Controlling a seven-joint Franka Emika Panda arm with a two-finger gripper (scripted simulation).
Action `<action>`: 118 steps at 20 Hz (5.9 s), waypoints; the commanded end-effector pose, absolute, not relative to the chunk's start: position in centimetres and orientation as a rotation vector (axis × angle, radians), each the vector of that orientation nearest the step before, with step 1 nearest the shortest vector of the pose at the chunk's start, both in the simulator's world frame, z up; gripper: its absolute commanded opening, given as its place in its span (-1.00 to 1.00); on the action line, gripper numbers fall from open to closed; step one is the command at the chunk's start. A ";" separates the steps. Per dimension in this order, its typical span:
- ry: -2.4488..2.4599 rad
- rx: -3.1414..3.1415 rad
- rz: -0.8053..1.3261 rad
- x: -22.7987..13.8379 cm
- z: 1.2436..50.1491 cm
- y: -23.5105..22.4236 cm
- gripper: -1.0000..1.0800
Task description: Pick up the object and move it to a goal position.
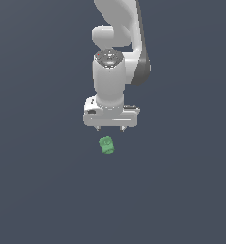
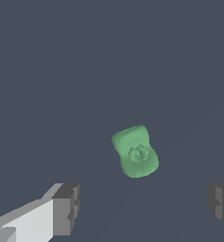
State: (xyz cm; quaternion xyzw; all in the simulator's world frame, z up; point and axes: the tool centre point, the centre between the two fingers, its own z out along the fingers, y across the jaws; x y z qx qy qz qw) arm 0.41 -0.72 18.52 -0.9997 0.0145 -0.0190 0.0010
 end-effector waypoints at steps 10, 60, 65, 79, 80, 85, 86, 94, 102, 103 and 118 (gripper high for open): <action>0.031 -3.130 -0.058 0.2 18.9 -1.5 0.92; -0.526 -3.097 0.000 0.4 5.5 -2.7 0.92; -0.526 -3.097 0.000 0.5 5.1 -2.8 -1.00; -0.526 -3.098 -0.001 0.4 5.5 -2.8 -1.00; -0.526 -3.098 -0.001 0.3 5.7 -2.8 -1.00; -0.526 -3.098 -0.001 -0.2 7.5 -3.0 -1.00; -0.526 -3.098 -0.001 -0.3 8.0 -3.0 -1.00; -0.526 -3.098 -0.001 -1.9 13.9 -3.5 -1.00; -0.527 -3.097 0.000 -4.1 22.6 -4.2 -1.00; -0.527 -3.097 0.000 -4.4 23.8 -4.3 -1.00; -0.527 -3.096 -0.001 -8.1 39.6 -5.6 -1.00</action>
